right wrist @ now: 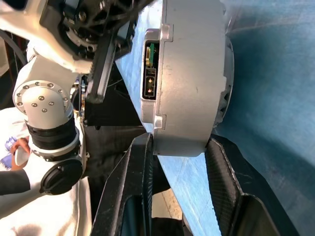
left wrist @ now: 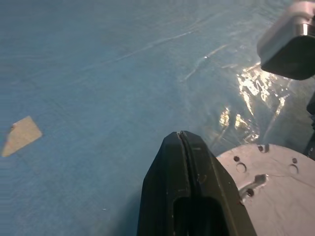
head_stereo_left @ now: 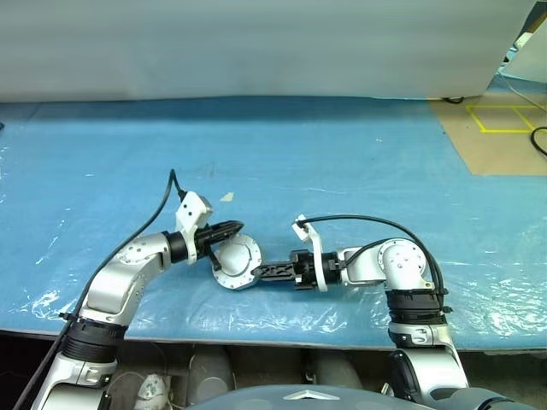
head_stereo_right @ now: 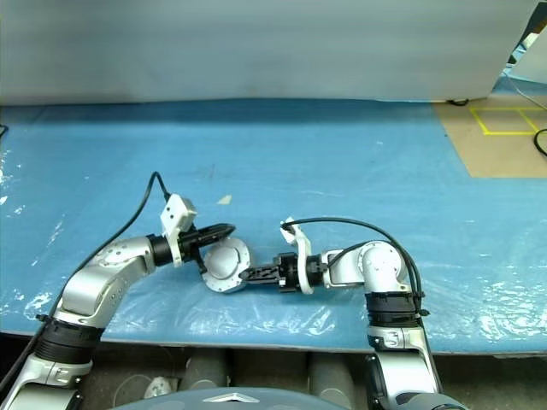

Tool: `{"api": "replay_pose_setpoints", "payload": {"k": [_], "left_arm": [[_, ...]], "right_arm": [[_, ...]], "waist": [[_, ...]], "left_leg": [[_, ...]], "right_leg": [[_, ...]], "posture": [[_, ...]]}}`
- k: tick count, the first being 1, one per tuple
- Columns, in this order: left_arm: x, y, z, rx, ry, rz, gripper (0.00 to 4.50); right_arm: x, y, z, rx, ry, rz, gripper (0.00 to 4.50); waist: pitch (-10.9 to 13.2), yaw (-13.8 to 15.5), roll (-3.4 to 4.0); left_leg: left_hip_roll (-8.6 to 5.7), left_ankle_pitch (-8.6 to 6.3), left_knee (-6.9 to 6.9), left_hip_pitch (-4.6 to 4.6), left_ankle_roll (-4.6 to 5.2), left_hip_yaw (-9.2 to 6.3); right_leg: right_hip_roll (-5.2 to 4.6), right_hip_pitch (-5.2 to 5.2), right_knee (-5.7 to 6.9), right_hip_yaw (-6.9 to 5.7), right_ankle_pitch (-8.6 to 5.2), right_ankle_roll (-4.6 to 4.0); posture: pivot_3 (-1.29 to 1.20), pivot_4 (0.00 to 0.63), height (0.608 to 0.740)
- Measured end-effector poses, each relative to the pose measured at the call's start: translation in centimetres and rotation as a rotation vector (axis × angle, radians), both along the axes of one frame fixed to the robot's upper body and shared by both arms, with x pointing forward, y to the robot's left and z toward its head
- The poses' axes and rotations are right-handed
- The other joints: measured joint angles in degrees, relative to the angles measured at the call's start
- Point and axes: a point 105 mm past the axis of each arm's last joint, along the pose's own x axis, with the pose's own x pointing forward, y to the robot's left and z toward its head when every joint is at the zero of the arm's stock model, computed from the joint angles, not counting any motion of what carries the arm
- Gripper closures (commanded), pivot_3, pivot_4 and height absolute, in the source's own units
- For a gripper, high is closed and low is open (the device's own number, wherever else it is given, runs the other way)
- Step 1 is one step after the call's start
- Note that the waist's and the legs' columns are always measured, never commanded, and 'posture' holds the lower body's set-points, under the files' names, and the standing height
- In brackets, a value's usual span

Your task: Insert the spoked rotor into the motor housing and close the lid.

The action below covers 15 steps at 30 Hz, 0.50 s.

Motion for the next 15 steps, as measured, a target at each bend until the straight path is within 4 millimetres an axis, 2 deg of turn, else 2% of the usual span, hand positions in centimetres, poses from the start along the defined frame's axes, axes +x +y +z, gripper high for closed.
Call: {"api": "replay_pose_setpoints", "payload": {"k": [3,10,12,15], "left_arm": [[0.8,0.5,1.2,-0.044,-0.035,0.051,4.5],[1.4,1.7,2.4,-0.147,-0.046,0.135,4.5],[1.5,2.0,2.5,-0.195,-0.029,0.163,4.5],[1.4,2.4,2.1,-0.277,0.024,0.212,4.5]], "right_arm": [[0.1,0.0,0.1,-0.002,-0.004,-0.002,3.32],[0.9,0.2,0.1,0.018,-0.004,-0.038,3.32],[1.6,0.1,0.2,0.031,-0.016,-0.069,3.32],[3.7,-0.6,0.5,0.051,-0.047,-0.162,3.32]], "waist": [[0.0,0.08,0.0],[0.0,0.12,0.0],[0.0,0.25,0.0],[0.0,0.6,-0.01]], "left_leg": [[-0.04,0.0,0.01,-0.24,0.0,-0.01],[-0.02,0.01,0.08,-0.41,-0.01,-0.05],[-0.03,0.0,0.18,-0.46,-0.01,-0.05],[-0.02,0.0,0.33,-0.53,-0.01,-0.06]], "right_leg": [[0.01,-0.19,0.0,-0.02,0.01,0.01],[0.03,-0.33,0.06,-0.05,0.02,0.01],[0.01,-0.33,0.06,-0.05,0.02,0.01],[0.0,-0.36,0.11,-0.04,0.03,0.0]], "posture": [[0.0,0.15,0.74],[0.0,0.15,0.74],[0.0,0.15,0.74],[0.0,0.15,0.74]]}}
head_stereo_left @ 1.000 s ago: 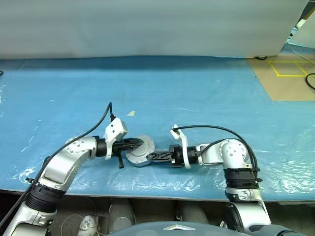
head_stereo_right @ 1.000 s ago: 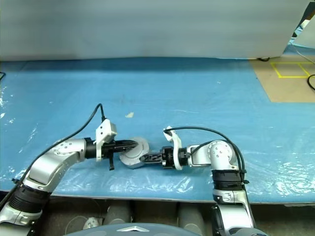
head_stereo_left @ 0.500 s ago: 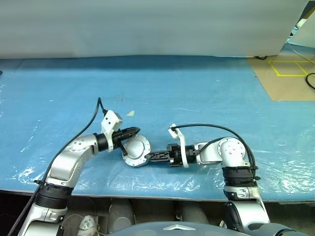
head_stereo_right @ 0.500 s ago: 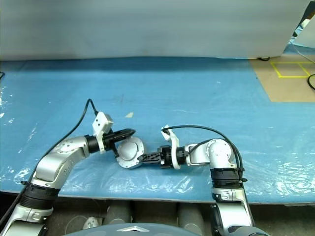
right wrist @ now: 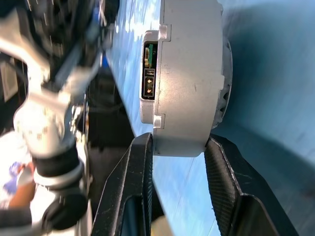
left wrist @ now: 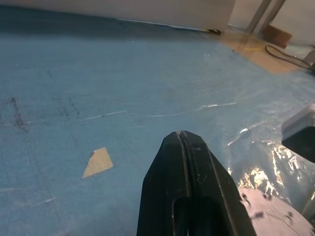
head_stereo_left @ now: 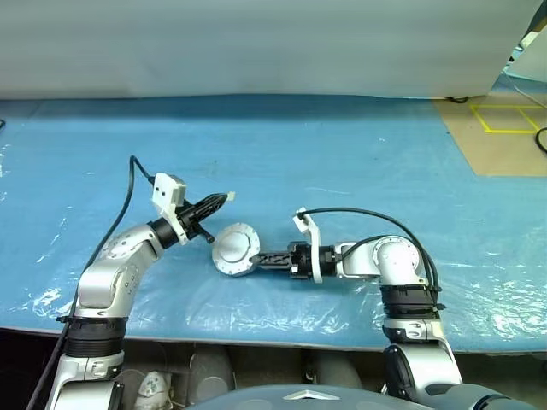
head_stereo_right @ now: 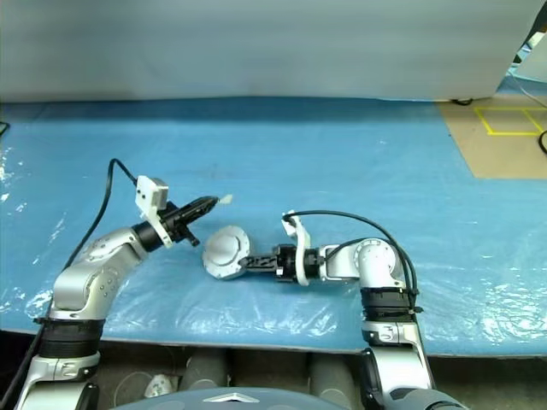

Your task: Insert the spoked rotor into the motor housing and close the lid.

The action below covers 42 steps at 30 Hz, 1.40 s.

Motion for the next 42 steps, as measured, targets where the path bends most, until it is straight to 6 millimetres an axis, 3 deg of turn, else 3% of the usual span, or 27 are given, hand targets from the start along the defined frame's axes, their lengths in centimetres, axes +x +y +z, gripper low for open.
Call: {"api": "replay_pose_setpoints", "payload": {"k": [5,8,12,19,22,28,42], "left_arm": [[0.6,2.4,-0.4,-0.247,0.087,0.178,4.5],[0.7,3.8,-0.9,-0.316,0.123,0.248,3.9],[0.8,3.8,-1.0,-0.462,0.16,0.281,2.53],[0.8,2.1,-1.2,-0.631,0.215,0.26,0.09],[1.1,2.1,-0.6,-0.719,0.217,0.281,0.04],[1.2,2.0,0.9,-0.847,0.237,0.249,0.04],[1.4,1.0,1.5,-0.83,0.266,0.194,0.04]], "right_arm": [[3.1,-1.0,1.0,0.016,-0.059,-0.129,3.32],[4.0,-1.3,1.3,0.028,-0.073,-0.17,3.32],[4.9,-0.4,2.6,0.081,-0.117,-0.192,3.32],[6.0,0.5,5.6,0.226,-0.182,-0.235,3.32],[6.6,0.6,6.8,0.267,-0.21,-0.247,3.32],[6.6,0.5,7.0,0.294,-0.207,-0.244,3.32],[5.5,1.6,7.1,0.351,-0.184,-0.145,3.32]], "waist": [[0.04,0.27,-0.06],[0.07,0.26,-0.12],[0.16,0.26,-0.27],[0.35,0.35,-0.58],[0.37,0.32,-0.62],[0.38,0.33,-0.63],[0.39,0.38,-0.65]], "left_leg": [[0.08,0.0,0.17,-0.2,0.0,-0.06],[0.07,0.0,0.17,-0.31,0.0,-0.06],[0.1,0.0,0.17,-0.4,0.0,-0.07],[0.11,0.0,0.2,-0.41,0.0,-0.07],[0.12,0.0,0.25,-0.4,0.0,-0.08],[0.11,0.0,0.28,-0.42,0.0,-0.08],[0.11,0.0,0.4,-0.43,0.0,-0.11]], "right_leg": [[0.04,-0.11,0.08,0.0,0.02,-0.02],[0.04,-0.17,0.05,-0.02,0.11,0.14],[0.05,-0.23,0.07,-0.04,0.13,0.17],[0.04,-0.22,0.07,-0.04,0.14,0.18],[0.05,-0.21,0.08,-0.05,0.15,0.18],[0.06,-0.21,0.09,-0.06,0.16,0.2],[0.06,-0.18,0.15,-0.13,0.19,0.24]], "posture": [[0.0,0.15,0.74],[0.0,0.15,0.74],[0.0,0.15,0.74],[0.0,0.15,0.74],[0.0,0.15,0.74],[0.0,0.15,0.74],[0.0,0.15,0.74]]}}
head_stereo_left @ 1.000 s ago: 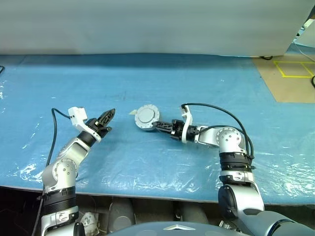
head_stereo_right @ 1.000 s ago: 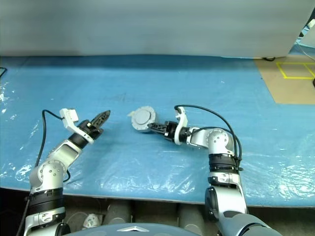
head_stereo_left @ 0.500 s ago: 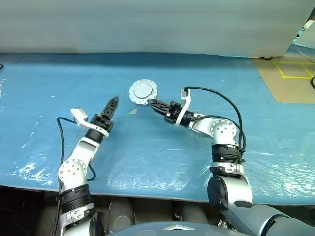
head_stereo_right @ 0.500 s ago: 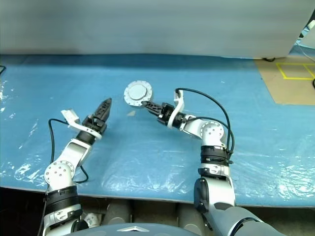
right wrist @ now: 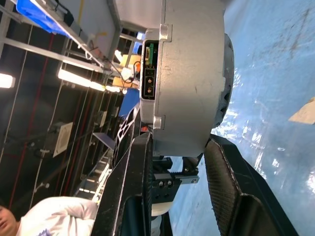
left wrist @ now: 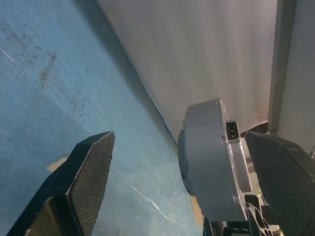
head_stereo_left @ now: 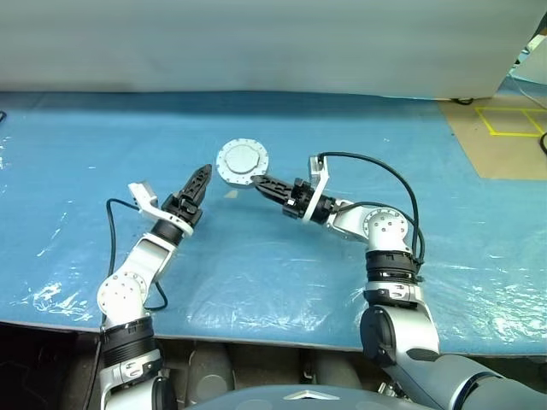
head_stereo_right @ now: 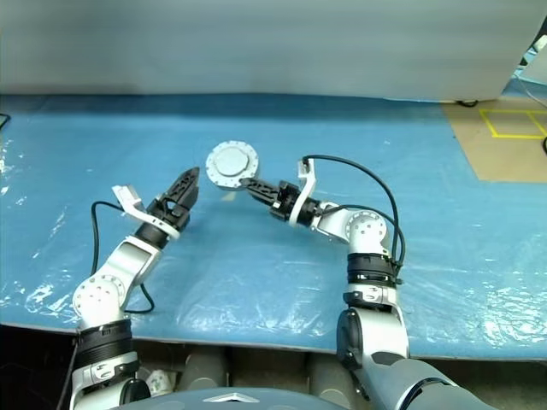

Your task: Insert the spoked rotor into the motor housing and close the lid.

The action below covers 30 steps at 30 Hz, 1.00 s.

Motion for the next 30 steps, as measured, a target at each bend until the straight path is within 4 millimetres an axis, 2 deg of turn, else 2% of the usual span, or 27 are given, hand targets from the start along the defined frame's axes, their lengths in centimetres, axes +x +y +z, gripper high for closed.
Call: {"api": "replay_pose_setpoints", "payload": {"k": [4,17,20,23,24,30], "left_arm": [[0.2,-0.4,0.6,-0.01,-0.021,-0.018,0.04],[0.0,-2.9,0.4,-0.001,0.002,-0.152,0.04],[-0.1,-2.9,0.5,0.011,-0.002,-0.163,0.59],[-0.1,-2.9,0.6,-0.001,-0.012,-0.17,1.53],[-0.1,-2.9,0.7,-0.011,-0.021,-0.175,1.67],[-0.2,-2.9,1.1,-0.026,-0.041,-0.182,1.77]], "right_arm": [[-0.3,0.5,-0.1,-0.004,0.0,0.023,3.32],[-2.3,1.9,-0.5,-0.026,-0.002,0.13,3.32],[-2.4,2.0,-0.6,-0.037,-0.01,0.135,3.32],[-2.4,2.1,-0.7,-0.042,-0.016,0.133,3.32],[-2.4,2.1,-0.6,-0.035,-0.02,0.134,3.32],[-2.4,2.1,-0.4,-0.017,-0.033,0.135,3.32]], "waist": [[0.0,0.0,0.0],[0.0,0.07,0.0],[0.0,0.06,0.0],[0.0,0.06,0.0],[0.01,0.06,-0.01],[0.0,0.07,-0.01]], "left_leg": [[0.0,0.0,0.04,0.0,0.0,0.0],[0.0,0.0,0.07,0.01,0.0,-0.04],[-0.01,0.0,0.09,0.02,0.0,-0.05],[-0.01,0.0,0.11,0.01,0.0,-0.05],[-0.01,0.0,0.11,0.01,0.0,-0.05],[-0.01,0.0,0.12,0.02,0.0,-0.06]], "right_leg": [[0.0,0.01,0.01,0.0,0.01,0.0],[0.0,0.03,0.02,-0.01,0.03,0.02],[0.0,0.05,0.05,-0.02,0.04,0.03],[0.0,0.06,0.04,-0.02,0.05,0.03],[0.0,0.06,0.04,-0.01,0.06,0.03],[0.0,0.07,0.04,-0.02,0.06,0.02]], "posture": [[0.0,0.15,0.74],[0.0,0.15,0.74],[0.0,0.15,0.74],[0.0,0.15,0.74],[0.0,0.15,0.74],[0.0,0.15,0.74]]}}
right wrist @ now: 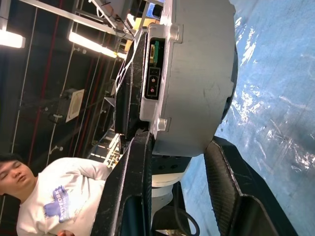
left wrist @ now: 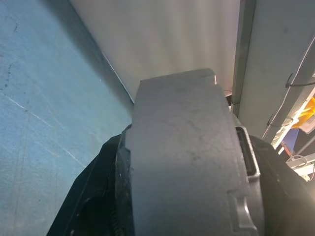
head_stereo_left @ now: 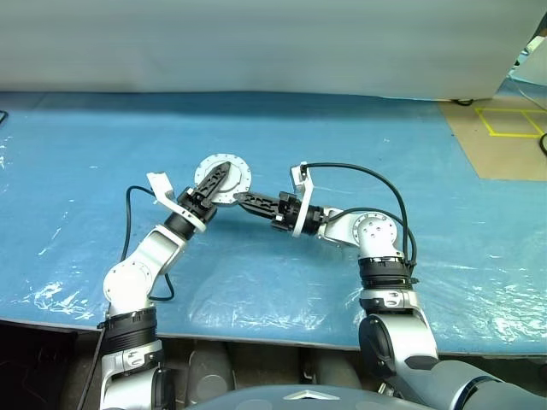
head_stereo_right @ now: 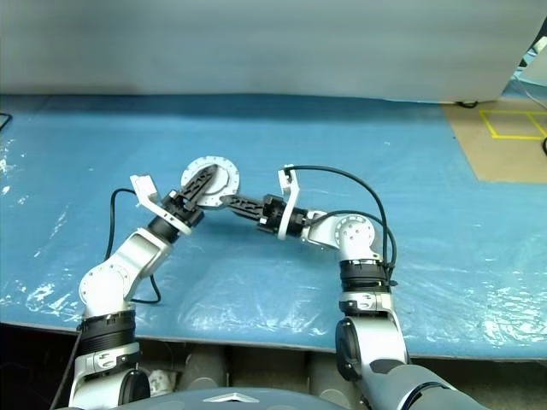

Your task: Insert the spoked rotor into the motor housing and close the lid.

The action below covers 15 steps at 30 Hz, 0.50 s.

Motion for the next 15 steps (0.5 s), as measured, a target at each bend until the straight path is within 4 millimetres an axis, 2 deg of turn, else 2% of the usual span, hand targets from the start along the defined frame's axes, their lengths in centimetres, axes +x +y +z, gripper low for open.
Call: {"api": "replay_pose_setpoints", "payload": {"k": [6,11,15], "left_arm": [[0.2,0.0,0.4,-0.02,-0.02,0.014,1.79],[0.5,0.1,0.8,-0.051,-0.027,0.047,1.79],[1.3,0.6,0.7,-0.095,-0.021,0.114,1.79]], "right_arm": [[0.1,0.0,0.3,0.021,-0.011,-0.007,3.32],[0.5,-0.1,0.7,0.04,-0.033,-0.035,1.66],[1.6,-0.1,1.7,0.041,-0.101,-0.101,0.28]], "waist": [[0.0,0.01,0.0],[0.0,-0.03,0.0],[0.0,-0.04,-0.02]], "left_leg": [[0.0,0.0,0.01,0.0,0.0,-0.01],[0.0,0.0,0.02,0.0,0.0,-0.03],[0.01,0.0,0.06,0.0,0.01,-0.03]], "right_leg": [[0.0,0.01,0.0,0.0,0.01,-0.01],[0.0,0.01,0.02,0.0,0.01,-0.02],[0.0,0.01,0.02,0.01,0.03,-0.04]], "posture": [[0.0,0.15,0.74],[0.0,0.15,0.74],[0.0,0.15,0.74]]}}
